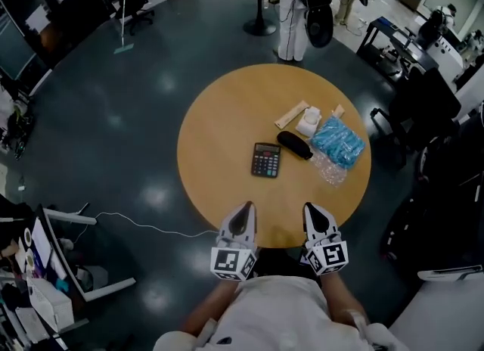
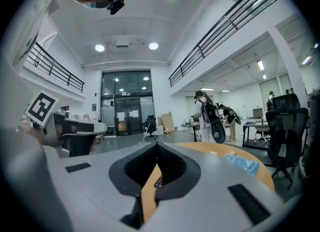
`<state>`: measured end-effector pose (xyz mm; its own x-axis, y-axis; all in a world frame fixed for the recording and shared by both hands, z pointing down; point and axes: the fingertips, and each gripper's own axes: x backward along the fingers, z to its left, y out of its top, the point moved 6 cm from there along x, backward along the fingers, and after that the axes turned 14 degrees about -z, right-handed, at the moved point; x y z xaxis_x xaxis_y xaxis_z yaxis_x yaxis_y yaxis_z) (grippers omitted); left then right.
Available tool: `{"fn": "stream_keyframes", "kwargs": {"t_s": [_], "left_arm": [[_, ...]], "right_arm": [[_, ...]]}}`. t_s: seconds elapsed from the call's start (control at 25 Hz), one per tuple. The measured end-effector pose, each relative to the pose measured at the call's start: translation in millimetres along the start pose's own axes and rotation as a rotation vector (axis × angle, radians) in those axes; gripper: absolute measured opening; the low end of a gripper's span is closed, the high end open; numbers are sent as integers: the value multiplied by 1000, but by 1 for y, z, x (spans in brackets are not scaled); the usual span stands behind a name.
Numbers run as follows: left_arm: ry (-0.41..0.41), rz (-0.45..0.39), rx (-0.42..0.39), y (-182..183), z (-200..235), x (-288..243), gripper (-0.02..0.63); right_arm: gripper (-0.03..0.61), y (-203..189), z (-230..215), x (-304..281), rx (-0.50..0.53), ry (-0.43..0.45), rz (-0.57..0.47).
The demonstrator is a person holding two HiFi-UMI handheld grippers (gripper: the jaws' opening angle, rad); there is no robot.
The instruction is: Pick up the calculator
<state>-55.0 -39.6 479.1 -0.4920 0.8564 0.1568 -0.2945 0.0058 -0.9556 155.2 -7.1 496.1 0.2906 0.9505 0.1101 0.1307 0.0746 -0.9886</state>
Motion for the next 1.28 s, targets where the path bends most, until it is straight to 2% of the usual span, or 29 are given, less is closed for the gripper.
{"fn": "stream_keyframes", "kwargs": {"t_s": [0.2,0.4,0.56,0.76,0.88,0.96,1.0,1.12,1.28], "left_arm": [[15,-9,7,-7,10,-41,6],[32,2,2,-17,18,-76,6],[38,11,28,-23,32,-87,6],[-3,37,66,-35,51,-100,6],[15,59,90,-40,62,-103,6],[23,69,105,-43,67,-103,6],[24,72,111,-44,70,-103,6],[23,85,122,-48,78,-106,6],[32,98,133,-52,92,-109,6]], "right_arm": [[15,-31,-33,-47,-5,37,71],[17,-67,-72,-100,-87,112,139],[18,-109,-88,-146,-118,185,268],[21,-174,-107,-205,-162,277,461],[34,-223,-117,-225,-216,273,604],[128,-247,-122,-233,-221,268,675],[140,-255,-124,-237,-217,263,696],[151,-272,-134,-252,-221,231,716],[166,-287,-141,-268,-279,223,720]]}}
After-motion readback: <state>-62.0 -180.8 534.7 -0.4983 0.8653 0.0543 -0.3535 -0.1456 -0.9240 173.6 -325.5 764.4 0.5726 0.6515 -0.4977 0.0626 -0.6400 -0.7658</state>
